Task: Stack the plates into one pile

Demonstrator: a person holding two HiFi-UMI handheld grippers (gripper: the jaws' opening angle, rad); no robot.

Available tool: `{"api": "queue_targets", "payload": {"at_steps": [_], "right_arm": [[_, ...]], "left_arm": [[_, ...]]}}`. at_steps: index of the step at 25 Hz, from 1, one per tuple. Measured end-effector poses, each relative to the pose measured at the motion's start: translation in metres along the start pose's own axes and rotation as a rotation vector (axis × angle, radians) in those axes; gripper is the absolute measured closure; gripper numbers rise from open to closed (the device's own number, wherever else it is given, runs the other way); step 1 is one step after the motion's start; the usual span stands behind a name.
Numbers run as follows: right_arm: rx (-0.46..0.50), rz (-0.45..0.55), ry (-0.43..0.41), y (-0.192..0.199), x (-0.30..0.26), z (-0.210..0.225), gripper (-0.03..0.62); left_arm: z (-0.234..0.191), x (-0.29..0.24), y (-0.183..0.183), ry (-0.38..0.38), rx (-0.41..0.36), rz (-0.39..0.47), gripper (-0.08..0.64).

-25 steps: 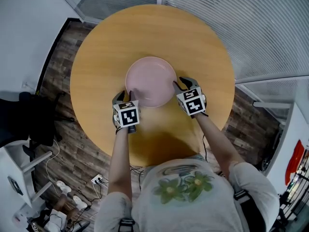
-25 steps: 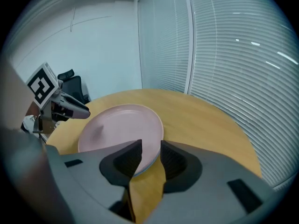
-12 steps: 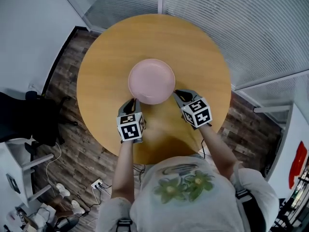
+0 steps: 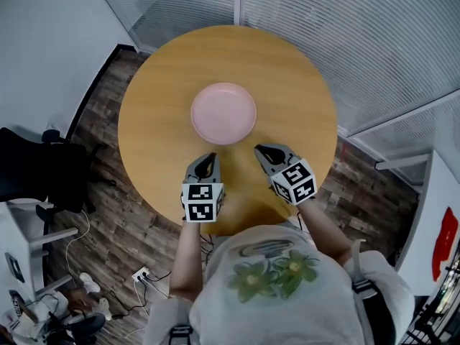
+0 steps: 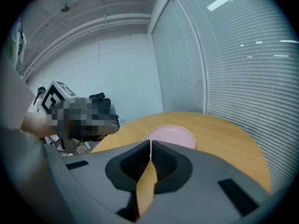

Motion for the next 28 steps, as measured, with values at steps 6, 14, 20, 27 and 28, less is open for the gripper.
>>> {"api": "queue_targets", "payload": {"at_steps": [6,14,20,27,28], "right_arm": [[0.015,-0.004,-0.024,0.012,0.014,-0.034,0.551],[0.035,-0.014,-0.054,0.023,0.032,-0.059,0.551],[0.038,-0.024,-0.052,0.025,0.034,-0.072,0.551],[0.038,-0.026,-0.055,0.033,0.046,-0.076,0.551],[0.037,-0.028,-0.054,0.035,0.048,-0.076,0.551]], "left_arm": [[0.022,0.028,0.016,0.054,0.020,0.001,0.535],[0.035,0.048,0.028,0.070,0.065,-0.015,0.535],[0.035,0.059,0.034,0.085,0.054,-0.020,0.535],[0.047,0.063,0.041,0.108,0.078,-0.031,0.535],[0.049,0.064,0.042,0.115,0.092,-0.034,0.535]]}}
Point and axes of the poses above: the fingertips, and each gripper's own axes: x backward along the fingers, z to its right, y out of its underside, the point moved 8 cm from there along x, backward along the fingers, and after that the axes turned 5 degrees about -y, right-handed, at the moved point
